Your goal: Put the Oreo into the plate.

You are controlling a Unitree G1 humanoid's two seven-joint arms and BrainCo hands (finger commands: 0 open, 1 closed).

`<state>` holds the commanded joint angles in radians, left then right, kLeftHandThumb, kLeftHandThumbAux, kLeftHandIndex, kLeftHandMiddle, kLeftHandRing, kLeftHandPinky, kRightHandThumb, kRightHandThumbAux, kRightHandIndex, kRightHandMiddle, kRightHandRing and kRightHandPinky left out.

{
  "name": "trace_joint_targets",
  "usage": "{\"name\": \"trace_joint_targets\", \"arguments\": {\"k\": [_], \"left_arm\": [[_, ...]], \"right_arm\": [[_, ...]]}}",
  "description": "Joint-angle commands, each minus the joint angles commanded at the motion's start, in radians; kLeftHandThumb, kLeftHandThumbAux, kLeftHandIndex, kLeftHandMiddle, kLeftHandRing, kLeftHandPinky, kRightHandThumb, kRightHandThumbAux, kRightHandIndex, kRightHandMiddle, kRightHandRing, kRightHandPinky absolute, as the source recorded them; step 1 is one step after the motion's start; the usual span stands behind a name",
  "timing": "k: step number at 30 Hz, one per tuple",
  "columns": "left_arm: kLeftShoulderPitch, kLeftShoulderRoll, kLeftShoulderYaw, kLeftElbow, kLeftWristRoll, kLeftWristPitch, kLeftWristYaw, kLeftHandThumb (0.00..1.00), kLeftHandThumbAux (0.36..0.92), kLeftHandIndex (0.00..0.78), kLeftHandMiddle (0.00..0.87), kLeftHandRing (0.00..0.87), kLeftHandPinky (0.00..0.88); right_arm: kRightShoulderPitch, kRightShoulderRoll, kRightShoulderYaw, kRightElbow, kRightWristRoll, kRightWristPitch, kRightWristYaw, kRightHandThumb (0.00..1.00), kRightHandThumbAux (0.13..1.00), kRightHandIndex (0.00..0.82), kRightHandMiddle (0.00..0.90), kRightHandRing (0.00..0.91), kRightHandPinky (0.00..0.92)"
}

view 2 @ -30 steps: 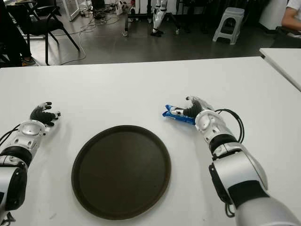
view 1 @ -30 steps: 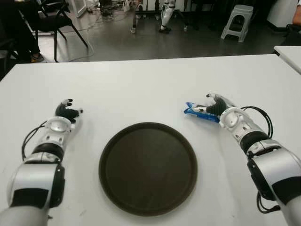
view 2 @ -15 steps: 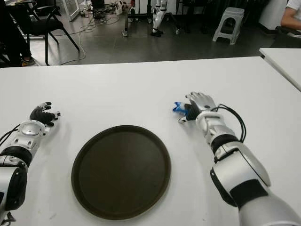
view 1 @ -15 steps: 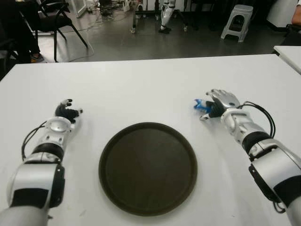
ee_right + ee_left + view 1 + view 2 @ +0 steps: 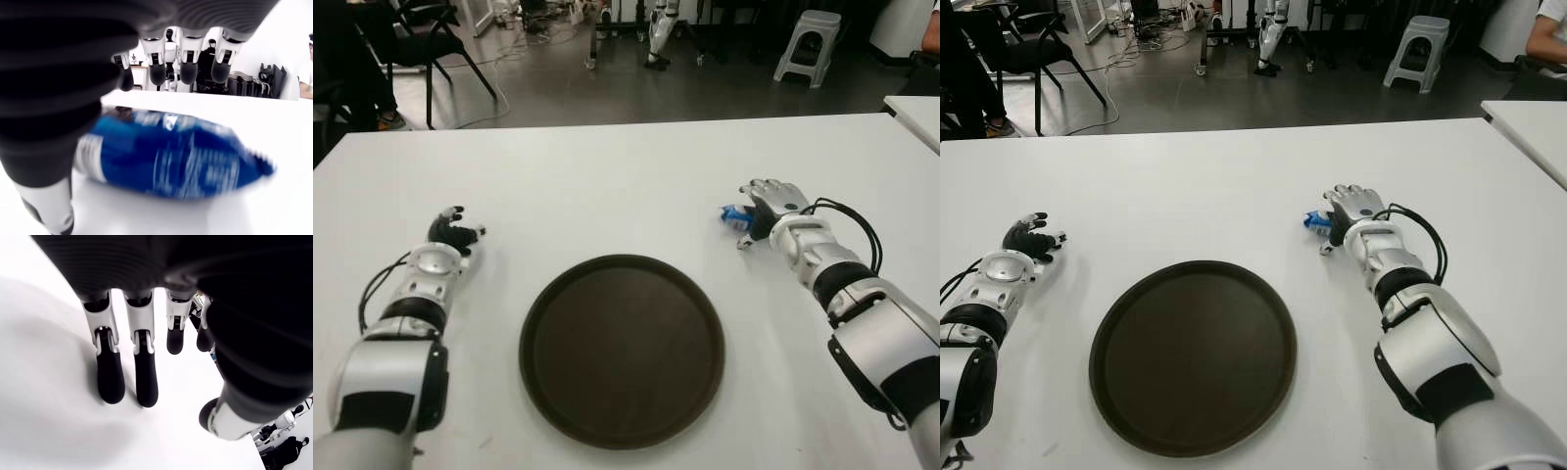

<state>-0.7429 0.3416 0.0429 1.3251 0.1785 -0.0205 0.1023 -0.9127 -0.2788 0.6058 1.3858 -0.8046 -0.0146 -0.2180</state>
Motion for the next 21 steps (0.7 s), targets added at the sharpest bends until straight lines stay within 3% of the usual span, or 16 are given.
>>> {"name": "trace_joint_targets", "arguments": {"k": [21], "left_arm": [[0.004,-0.003,0.004,0.001,-0.002,-0.014,0.007,0.2,0.747,0.114,0.132,0.161,0.2]], "right_arm": [[0.009,0.002,-0.052,-0.003,0.052,-0.039,0.012,0.0,0.821,0.0,0.0,0.0,0.0]]}}
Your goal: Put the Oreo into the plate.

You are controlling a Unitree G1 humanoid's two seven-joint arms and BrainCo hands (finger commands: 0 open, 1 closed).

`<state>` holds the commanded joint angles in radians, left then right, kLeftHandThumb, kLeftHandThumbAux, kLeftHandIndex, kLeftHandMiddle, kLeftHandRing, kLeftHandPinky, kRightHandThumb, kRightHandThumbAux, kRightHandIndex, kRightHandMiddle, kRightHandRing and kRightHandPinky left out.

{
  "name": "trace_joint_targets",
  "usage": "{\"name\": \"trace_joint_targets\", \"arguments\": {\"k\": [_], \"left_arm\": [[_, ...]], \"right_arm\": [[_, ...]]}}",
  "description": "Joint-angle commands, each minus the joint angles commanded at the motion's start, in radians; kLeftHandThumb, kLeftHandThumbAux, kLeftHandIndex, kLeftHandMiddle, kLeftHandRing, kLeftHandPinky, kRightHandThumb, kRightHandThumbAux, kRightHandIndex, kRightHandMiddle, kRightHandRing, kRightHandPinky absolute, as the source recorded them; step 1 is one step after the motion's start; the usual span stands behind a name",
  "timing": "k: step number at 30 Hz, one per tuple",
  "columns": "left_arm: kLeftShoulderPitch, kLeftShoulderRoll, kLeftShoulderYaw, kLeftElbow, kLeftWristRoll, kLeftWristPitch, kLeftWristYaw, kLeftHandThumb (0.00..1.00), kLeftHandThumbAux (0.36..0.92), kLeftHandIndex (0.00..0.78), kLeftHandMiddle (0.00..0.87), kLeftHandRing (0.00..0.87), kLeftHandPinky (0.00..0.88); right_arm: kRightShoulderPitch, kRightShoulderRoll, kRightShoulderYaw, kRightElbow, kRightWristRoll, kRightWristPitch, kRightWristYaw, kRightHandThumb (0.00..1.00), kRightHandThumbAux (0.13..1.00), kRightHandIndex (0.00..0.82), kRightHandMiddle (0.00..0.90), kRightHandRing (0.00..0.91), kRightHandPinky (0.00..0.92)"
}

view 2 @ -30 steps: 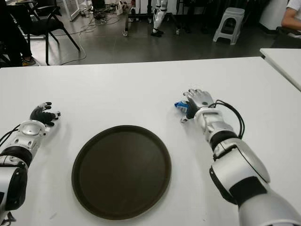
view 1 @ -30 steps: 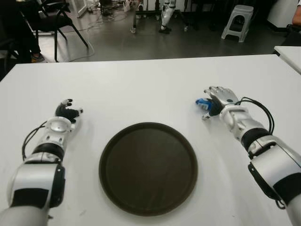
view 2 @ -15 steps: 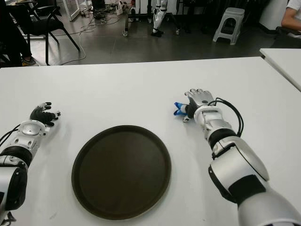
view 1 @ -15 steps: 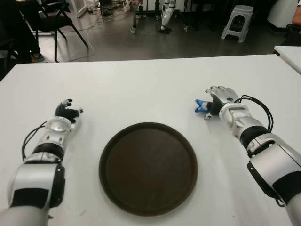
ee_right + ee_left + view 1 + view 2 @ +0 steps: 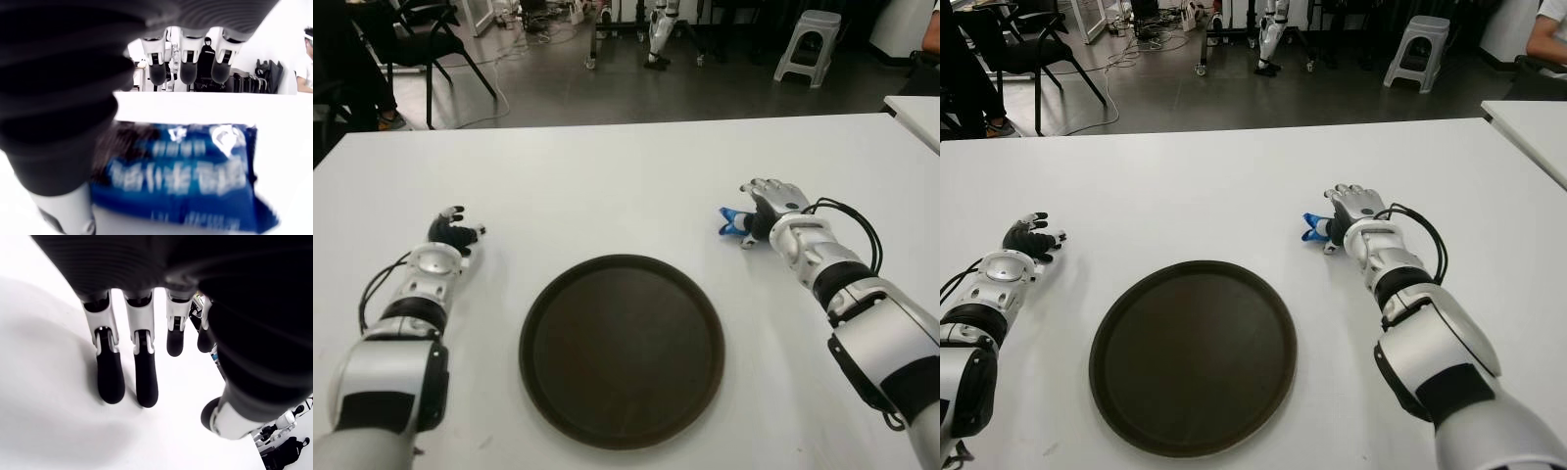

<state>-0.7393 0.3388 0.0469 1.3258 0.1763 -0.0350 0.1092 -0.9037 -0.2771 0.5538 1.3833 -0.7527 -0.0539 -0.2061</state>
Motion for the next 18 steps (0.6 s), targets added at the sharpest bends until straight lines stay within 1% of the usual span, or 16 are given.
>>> {"name": "trace_joint_targets", "arguments": {"k": [4,10,14,18], "left_arm": [[0.0,-0.002,0.005,0.001,-0.004,0.003,-0.003,0.214,0.743,0.098,0.116,0.15,0.189],[-0.001,-0.002,0.007,0.002,-0.002,0.005,0.0,0.227,0.741,0.084,0.105,0.14,0.174],[-0.002,-0.004,0.007,0.002,-0.001,0.007,0.003,0.23,0.738,0.073,0.097,0.13,0.162],[-0.002,-0.005,0.006,0.001,-0.001,0.008,0.003,0.232,0.745,0.063,0.095,0.122,0.147]], "right_arm": [[0.003,-0.002,-0.03,-0.001,0.027,-0.015,0.016,0.0,0.785,0.0,0.0,0.0,0.0],[0.001,-0.004,-0.046,0.0,0.04,-0.011,0.034,0.0,0.769,0.0,0.0,0.0,0.0],[0.004,-0.006,-0.099,0.001,0.088,-0.016,0.09,0.0,0.744,0.0,0.0,0.0,0.0],[0.002,-0.008,-0.137,-0.003,0.123,-0.019,0.137,0.0,0.726,0.0,0.0,0.0,0.0]]}}
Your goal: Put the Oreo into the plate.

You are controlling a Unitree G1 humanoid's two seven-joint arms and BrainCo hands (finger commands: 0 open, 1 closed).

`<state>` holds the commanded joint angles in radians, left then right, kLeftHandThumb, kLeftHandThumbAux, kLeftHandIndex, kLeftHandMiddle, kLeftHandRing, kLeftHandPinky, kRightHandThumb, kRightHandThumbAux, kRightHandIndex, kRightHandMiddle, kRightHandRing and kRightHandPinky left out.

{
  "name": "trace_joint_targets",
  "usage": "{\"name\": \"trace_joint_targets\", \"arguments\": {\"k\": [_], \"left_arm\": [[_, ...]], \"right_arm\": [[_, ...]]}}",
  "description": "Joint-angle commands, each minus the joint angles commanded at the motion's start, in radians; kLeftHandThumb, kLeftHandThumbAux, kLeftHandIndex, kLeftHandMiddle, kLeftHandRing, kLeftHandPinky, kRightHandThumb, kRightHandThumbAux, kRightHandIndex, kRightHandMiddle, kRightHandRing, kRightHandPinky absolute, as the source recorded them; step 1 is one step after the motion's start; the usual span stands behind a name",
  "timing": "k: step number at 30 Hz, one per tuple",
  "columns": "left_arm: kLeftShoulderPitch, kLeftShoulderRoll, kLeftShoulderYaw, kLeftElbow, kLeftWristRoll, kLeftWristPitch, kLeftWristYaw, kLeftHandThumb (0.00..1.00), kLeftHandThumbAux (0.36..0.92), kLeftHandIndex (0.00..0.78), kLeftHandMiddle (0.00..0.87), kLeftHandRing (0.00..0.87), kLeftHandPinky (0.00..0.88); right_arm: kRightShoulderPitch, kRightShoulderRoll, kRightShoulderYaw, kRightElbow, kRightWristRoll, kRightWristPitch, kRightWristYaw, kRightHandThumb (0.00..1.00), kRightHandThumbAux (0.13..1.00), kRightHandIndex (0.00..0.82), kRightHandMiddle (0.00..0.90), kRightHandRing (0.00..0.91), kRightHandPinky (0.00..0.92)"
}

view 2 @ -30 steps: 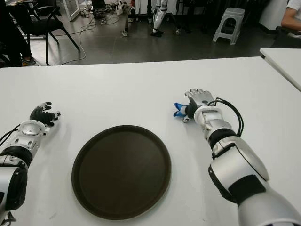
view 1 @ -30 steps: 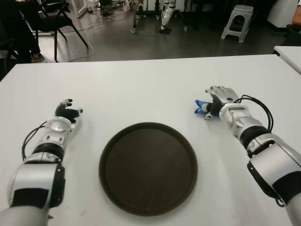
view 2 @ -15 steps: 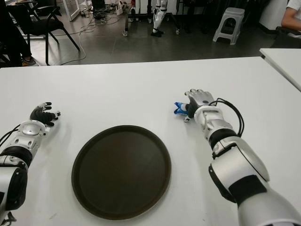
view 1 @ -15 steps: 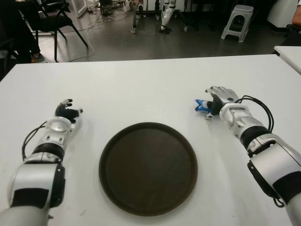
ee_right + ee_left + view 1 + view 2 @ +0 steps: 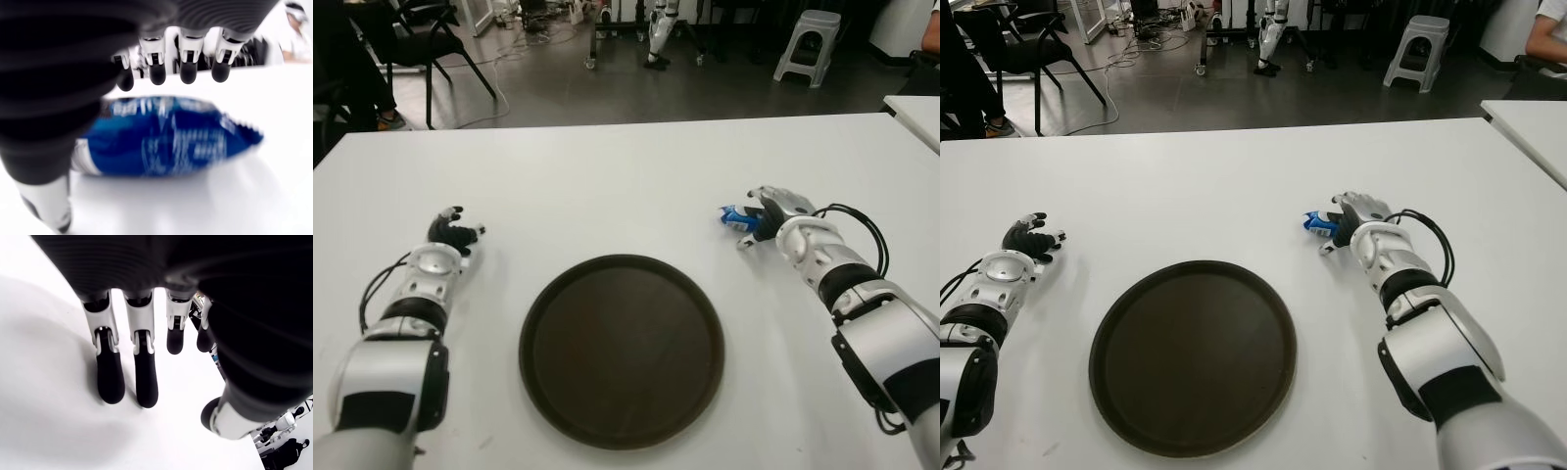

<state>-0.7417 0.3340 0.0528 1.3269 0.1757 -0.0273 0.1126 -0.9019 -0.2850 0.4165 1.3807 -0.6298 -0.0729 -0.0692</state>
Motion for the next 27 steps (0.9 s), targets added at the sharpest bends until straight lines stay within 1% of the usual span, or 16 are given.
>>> {"name": "trace_joint_targets", "arguments": {"k": [4,7,10,13,15,18,24,27], "left_arm": [[-0.001,-0.001,-0.005,-0.002,0.004,0.0,0.002,0.23,0.751,0.058,0.092,0.114,0.132],[-0.002,-0.001,-0.006,-0.003,0.004,0.0,0.0,0.22,0.757,0.061,0.092,0.116,0.14],[0.0,-0.001,0.0,-0.002,-0.003,-0.003,-0.007,0.228,0.766,0.075,0.094,0.118,0.145],[0.002,0.0,0.005,-0.001,-0.008,-0.005,-0.013,0.233,0.773,0.085,0.093,0.116,0.145],[0.003,0.001,0.011,-0.001,-0.013,-0.006,-0.019,0.237,0.777,0.09,0.092,0.112,0.14],[0.003,0.002,0.017,0.0,-0.018,-0.005,-0.022,0.234,0.775,0.091,0.086,0.104,0.132],[0.001,0.004,0.004,-0.001,-0.003,0.001,-0.014,0.211,0.757,0.087,0.086,0.109,0.14],[0.0,0.003,-0.002,-0.004,0.002,0.002,-0.008,0.218,0.754,0.085,0.089,0.113,0.143]], "right_arm": [[-0.005,0.0,-0.035,-0.005,0.04,0.009,0.065,0.0,0.71,0.0,0.0,0.0,0.0],[-0.017,0.002,-0.038,-0.005,0.045,0.026,0.113,0.0,0.699,0.0,0.0,0.0,0.0],[-0.036,0.0,-0.017,-0.004,0.027,0.036,0.173,0.0,0.683,0.0,0.0,0.0,0.0],[-0.045,-0.004,-0.005,-0.005,0.015,0.036,0.215,0.0,0.673,0.0,0.0,0.0,0.0],[-0.055,-0.008,0.004,-0.006,0.008,0.035,0.26,0.0,0.679,0.0,0.0,0.0,0.0],[-0.069,-0.014,0.011,-0.007,0.007,0.054,0.329,0.0,0.696,0.0,0.0,0.001,0.0],[-0.075,-0.019,0.019,-0.01,0.007,0.072,0.361,0.0,0.699,0.0,0.006,0.015,0.0],[-0.076,-0.023,0.02,-0.011,0.007,0.074,0.369,0.0,0.698,0.002,0.01,0.016,0.0]]}}
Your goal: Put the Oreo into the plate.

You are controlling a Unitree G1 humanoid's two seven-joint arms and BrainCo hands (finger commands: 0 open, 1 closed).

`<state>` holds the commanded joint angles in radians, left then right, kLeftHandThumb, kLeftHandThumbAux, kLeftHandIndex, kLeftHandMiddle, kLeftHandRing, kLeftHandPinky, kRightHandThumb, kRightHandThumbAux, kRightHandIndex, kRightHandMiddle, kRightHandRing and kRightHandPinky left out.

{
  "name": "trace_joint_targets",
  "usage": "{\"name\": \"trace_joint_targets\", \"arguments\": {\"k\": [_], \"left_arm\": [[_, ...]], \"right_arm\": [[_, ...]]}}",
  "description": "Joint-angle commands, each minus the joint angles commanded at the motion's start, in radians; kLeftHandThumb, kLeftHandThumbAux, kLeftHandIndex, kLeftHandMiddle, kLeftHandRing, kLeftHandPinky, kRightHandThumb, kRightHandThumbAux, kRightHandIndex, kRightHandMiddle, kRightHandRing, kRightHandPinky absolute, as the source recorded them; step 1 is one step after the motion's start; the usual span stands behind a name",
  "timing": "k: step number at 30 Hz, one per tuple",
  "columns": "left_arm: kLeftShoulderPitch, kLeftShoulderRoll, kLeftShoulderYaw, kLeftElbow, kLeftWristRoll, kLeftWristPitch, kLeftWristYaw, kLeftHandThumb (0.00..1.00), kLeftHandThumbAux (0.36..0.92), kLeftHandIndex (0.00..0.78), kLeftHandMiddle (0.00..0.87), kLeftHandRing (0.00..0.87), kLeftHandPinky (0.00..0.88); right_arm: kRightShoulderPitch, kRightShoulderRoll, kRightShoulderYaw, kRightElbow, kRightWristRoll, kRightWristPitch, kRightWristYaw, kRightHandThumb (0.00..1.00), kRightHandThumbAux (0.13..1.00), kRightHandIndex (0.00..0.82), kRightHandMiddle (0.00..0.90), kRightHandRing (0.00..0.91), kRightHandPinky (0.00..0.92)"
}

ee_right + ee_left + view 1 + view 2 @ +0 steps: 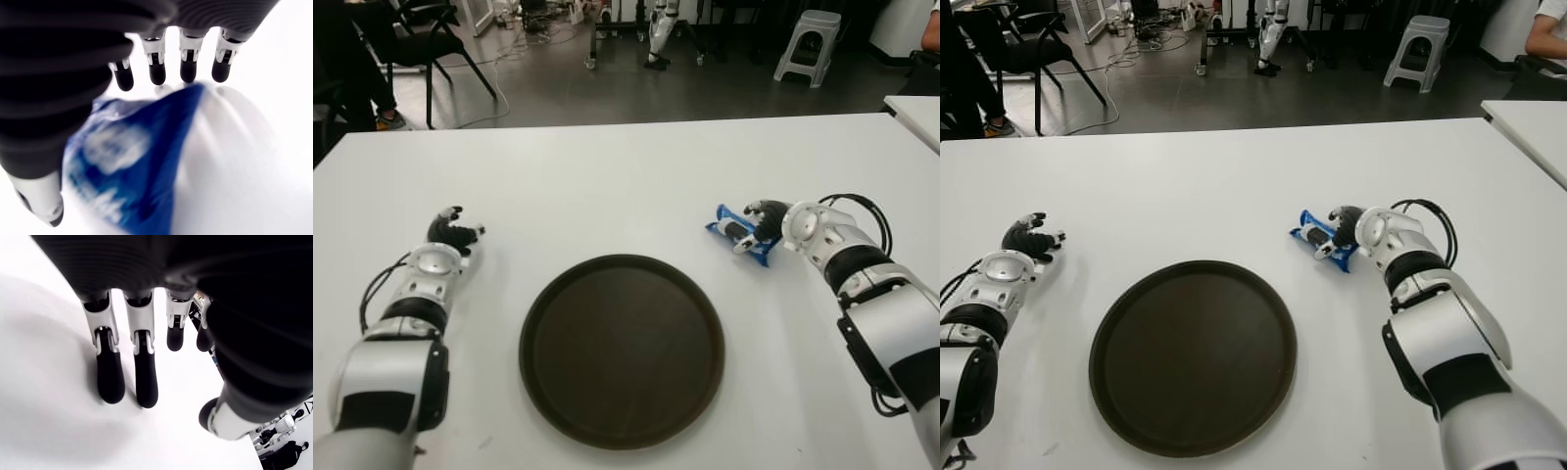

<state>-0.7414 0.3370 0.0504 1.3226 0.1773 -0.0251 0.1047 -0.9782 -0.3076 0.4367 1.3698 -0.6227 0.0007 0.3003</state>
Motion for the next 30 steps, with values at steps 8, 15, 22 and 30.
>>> {"name": "trace_joint_targets", "arguments": {"k": [8,15,22,30], "left_arm": [[-0.003,0.002,-0.013,0.002,0.01,0.01,0.005,0.194,0.76,0.088,0.1,0.12,0.148],[-0.004,0.002,-0.018,0.0,0.009,0.014,0.005,0.175,0.767,0.099,0.111,0.131,0.158],[0.0,0.004,-0.015,0.001,0.004,0.007,-0.006,0.175,0.796,0.075,0.101,0.12,0.136],[0.001,0.002,-0.009,0.0,-0.002,-0.001,-0.004,0.205,0.801,0.079,0.106,0.122,0.131]], "right_arm": [[-0.004,-0.008,0.019,-0.001,-0.016,-0.017,0.021,0.0,0.673,0.005,0.008,0.004,0.0],[-0.01,-0.011,0.029,-0.004,-0.022,-0.022,0.024,0.0,0.671,0.003,0.007,0.0,0.0],[-0.013,-0.007,0.032,-0.004,-0.026,-0.003,0.005,0.0,0.667,0.002,0.006,0.0,0.0],[-0.015,-0.008,0.033,-0.008,-0.027,0.0,0.001,0.0,0.687,0.005,0.013,0.002,0.0]]}}
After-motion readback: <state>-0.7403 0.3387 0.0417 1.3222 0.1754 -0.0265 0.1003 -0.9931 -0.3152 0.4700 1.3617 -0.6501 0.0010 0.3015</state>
